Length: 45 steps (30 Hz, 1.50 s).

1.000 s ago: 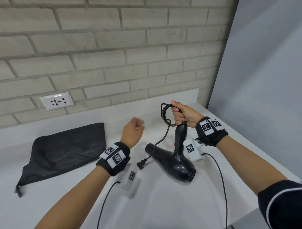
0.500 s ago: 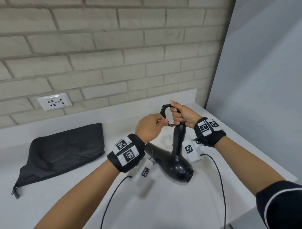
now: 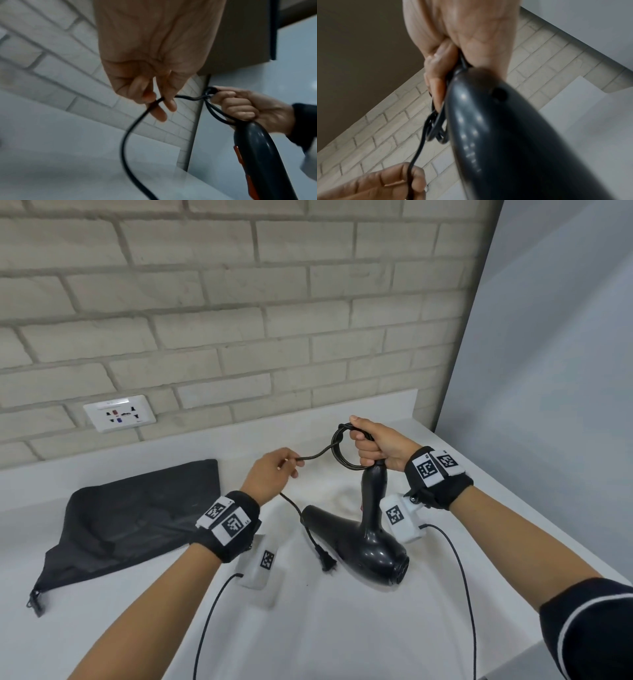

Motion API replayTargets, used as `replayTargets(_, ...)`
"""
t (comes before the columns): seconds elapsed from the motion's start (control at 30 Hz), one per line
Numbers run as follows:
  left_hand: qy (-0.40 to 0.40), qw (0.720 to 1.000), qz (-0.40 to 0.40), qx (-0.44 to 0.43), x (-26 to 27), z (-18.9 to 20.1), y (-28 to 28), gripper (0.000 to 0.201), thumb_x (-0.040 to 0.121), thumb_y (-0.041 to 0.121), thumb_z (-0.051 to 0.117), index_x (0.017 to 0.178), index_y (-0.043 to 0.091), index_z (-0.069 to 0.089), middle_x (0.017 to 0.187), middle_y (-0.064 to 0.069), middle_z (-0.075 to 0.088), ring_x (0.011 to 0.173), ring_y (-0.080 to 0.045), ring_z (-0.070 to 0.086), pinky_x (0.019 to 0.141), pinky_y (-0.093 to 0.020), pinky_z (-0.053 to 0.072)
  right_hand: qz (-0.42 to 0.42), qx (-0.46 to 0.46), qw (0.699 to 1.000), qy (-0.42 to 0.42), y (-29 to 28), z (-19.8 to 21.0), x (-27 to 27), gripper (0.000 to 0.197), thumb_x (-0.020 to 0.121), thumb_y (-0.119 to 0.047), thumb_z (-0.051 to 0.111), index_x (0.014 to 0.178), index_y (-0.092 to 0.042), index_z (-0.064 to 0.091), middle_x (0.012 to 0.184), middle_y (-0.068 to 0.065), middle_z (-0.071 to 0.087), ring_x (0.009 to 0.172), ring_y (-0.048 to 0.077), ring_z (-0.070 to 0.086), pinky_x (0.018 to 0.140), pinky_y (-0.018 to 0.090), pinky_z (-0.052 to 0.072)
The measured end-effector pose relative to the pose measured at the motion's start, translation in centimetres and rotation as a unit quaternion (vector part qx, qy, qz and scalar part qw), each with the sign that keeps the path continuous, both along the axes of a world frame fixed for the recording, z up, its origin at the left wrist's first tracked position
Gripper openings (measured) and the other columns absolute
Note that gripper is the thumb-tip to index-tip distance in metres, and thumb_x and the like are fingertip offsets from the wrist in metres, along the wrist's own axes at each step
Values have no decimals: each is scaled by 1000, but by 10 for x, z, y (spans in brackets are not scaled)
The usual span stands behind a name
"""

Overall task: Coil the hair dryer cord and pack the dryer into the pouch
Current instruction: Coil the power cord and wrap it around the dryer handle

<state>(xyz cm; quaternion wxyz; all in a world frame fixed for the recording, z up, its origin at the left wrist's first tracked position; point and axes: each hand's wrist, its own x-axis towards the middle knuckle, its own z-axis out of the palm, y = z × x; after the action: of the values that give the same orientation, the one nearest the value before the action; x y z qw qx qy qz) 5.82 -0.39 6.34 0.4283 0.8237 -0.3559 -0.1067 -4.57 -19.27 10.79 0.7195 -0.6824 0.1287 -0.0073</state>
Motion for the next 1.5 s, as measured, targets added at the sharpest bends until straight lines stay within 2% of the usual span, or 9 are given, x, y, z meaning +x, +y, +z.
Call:
replayTargets(0.17,39,998,-19,43,-14,13,-12,25,82,13,45,103,19,58,97,0,65,101,-22,57,95,-33,43,-7,-5,1000,0,1,0,1,44,99,-40,29,61,-18,32,31,-11,17,26,3,14,35,17,25)
replayTargets(0.37,250,966,-16,-65,-43,36,-32,36,89,26,59,117,12,41,75,-4,61,64,-16,57,72,-27,49,-12,-10,1000,-2,2,1,-1,44,99,-40,28,62,-18,32,31,-11,17,26,3,14,34,17,26)
replayTargets(0.47,84,995,30,-37,-44,31,-37,21,89,27,58,99,9,59,69,-3,56,60,-15,48,56,-21,39,-12,-16,1000,-3,1,1,-1,43,99,-40,29,62,-18,33,31,-11,17,26,4,14,34,17,27)
replayTargets(0.57,-78,996,24,19,-40,32,-27,23,91,31,53,94,13,69,78,-6,64,72,-19,52,65,-26,37,-5,-20,1000,-1,0,1,-2,43,99,-40,30,63,-17,35,31,-11,17,26,4,14,35,16,26)
replayTargets(0.7,-82,995,-52,9,-25,42,-9,21,92,24,52,92,17,72,64,12,56,63,-7,48,67,-22,38,18,-19,1000,-7,3,1,0,42,99,-39,31,64,-16,37,30,-12,18,26,3,15,35,16,27)
replayTargets(0.8,-172,984,-15,32,-14,36,-9,20,91,30,53,97,25,72,86,5,62,88,-16,48,85,-34,36,30,-6,999,-8,5,1,2,42,99,-38,29,64,-16,37,30,-12,18,25,3,16,35,16,27)
replayTargets(0.93,-316,945,53,69,-17,25,-17,25,90,29,55,103,17,72,97,-10,58,98,-29,49,75,-32,28,32,1,999,-1,3,1,2,42,99,-38,27,64,-16,36,28,-10,18,25,3,16,36,17,26)
replayTargets(1.27,-30,988,75,-130,-31,1,-41,19,86,8,55,93,1,72,83,-18,72,80,-30,67,81,-33,51,39,20,999,-1,1,-1,3,44,99,-39,28,62,-17,36,29,-12,19,25,2,16,36,16,26)
replayTargets(1.5,253,935,72,-238,-56,4,-52,11,81,20,69,82,9,66,74,-3,64,73,-14,59,87,-33,52,37,33,999,-5,-1,-1,2,44,99,-39,28,62,-17,37,29,-11,19,25,2,17,35,16,27)
